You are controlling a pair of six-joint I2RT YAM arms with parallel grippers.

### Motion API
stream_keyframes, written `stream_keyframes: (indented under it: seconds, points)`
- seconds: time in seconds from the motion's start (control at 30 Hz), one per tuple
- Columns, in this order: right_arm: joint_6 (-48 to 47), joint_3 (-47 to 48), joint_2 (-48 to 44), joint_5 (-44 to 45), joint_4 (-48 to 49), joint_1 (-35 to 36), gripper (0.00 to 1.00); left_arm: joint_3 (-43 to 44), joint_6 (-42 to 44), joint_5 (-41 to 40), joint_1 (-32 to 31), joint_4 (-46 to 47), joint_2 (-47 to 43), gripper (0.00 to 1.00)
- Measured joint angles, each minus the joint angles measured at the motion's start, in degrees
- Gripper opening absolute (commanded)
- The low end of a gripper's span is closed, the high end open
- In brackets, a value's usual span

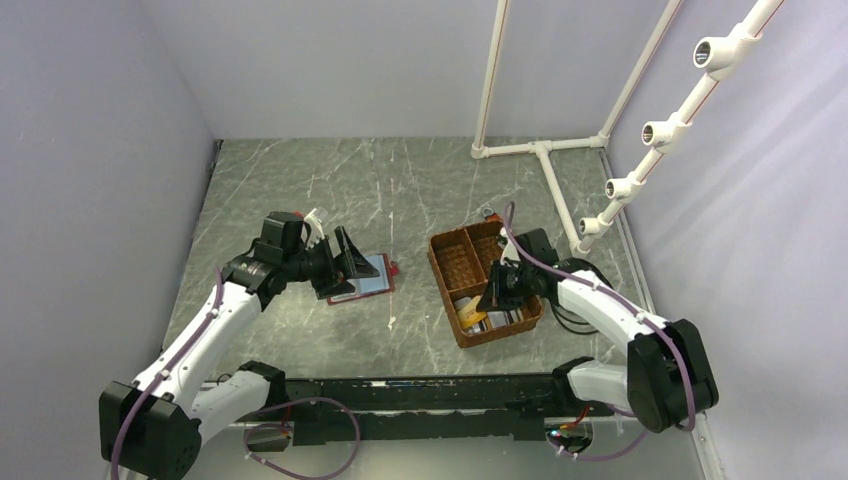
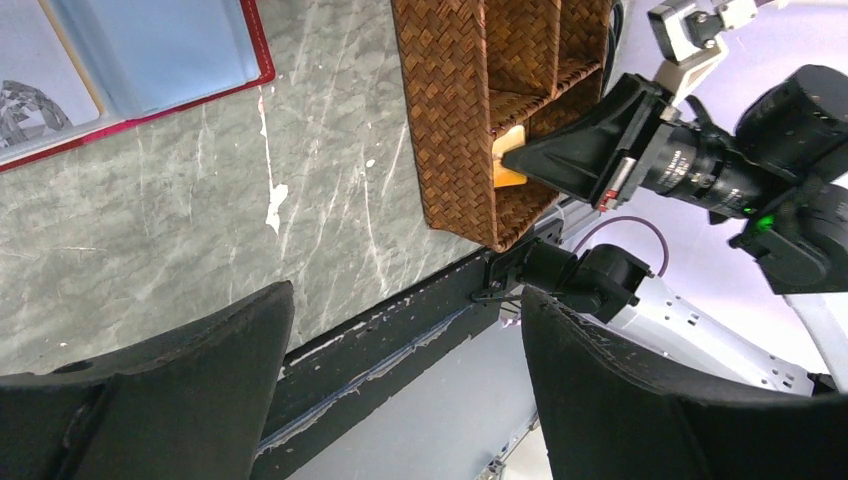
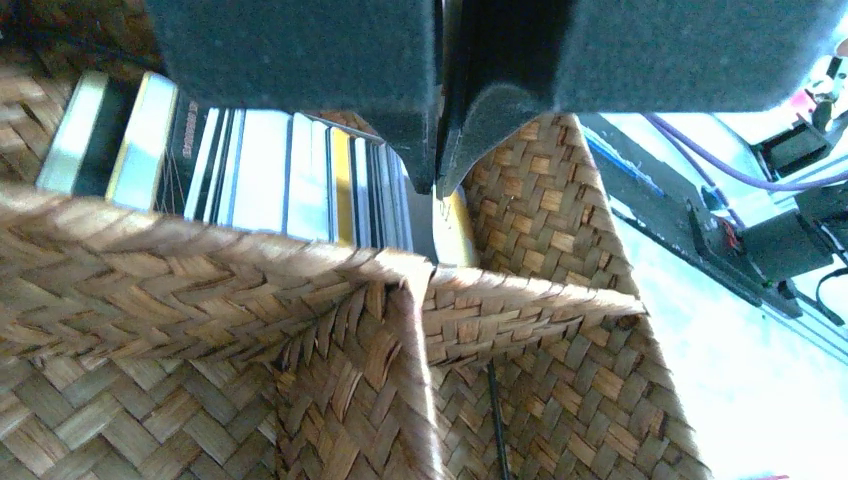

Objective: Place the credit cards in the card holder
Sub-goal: Pick up the credit card from the storage box.

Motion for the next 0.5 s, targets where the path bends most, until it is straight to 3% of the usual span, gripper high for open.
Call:
stream_keyframes:
  seconds: [0.33,0.5]
  points:
    - [-2.82,19.15,-6.19,7.28,-16.90,0.11,0.00,0.02,0.09,4.55,-0.04,4.20,4.31,0.86]
    - [-6.64,27.34,-2.97,-4.72,-15.61,1.38,0.00,4.72,3.52,9.27,-0.04,4.90,10.45,0.85]
